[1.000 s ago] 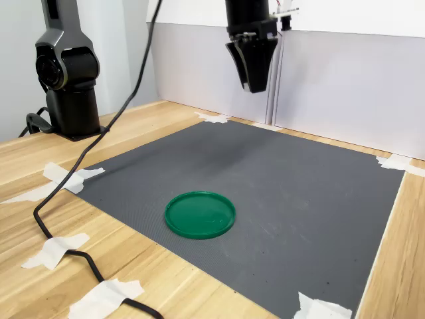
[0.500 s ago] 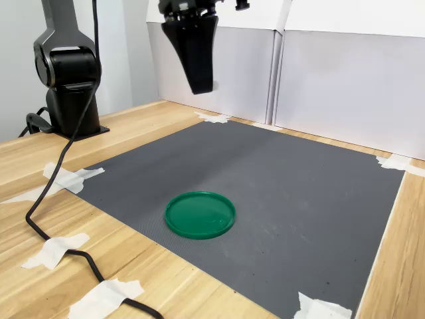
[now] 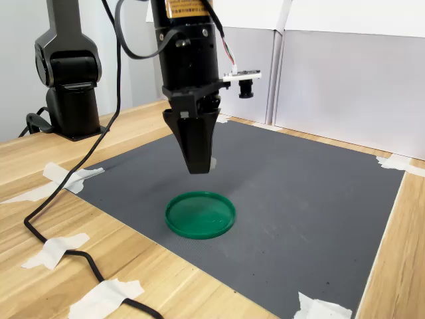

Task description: Grasp a white terminal and put it on the green lid.

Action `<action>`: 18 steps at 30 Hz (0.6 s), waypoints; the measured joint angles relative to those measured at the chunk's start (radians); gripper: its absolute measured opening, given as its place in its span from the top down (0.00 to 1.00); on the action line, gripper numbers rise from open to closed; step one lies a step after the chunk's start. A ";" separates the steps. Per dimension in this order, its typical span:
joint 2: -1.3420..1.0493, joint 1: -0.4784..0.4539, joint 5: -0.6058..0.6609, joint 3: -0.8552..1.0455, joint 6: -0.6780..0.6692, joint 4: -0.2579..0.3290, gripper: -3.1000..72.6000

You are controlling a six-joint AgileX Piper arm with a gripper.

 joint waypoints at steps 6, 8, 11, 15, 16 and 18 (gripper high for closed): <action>0.052 0.000 0.000 0.000 0.000 -0.003 0.49; 0.065 0.000 0.000 0.000 0.000 -0.005 0.49; 0.080 0.000 -0.002 0.000 0.000 -0.019 0.49; 0.095 0.000 -0.012 0.000 -0.001 -0.034 0.49; 0.098 0.000 -0.012 0.000 -0.001 -0.034 0.49; 0.103 0.000 -0.016 0.000 -0.002 -0.035 0.49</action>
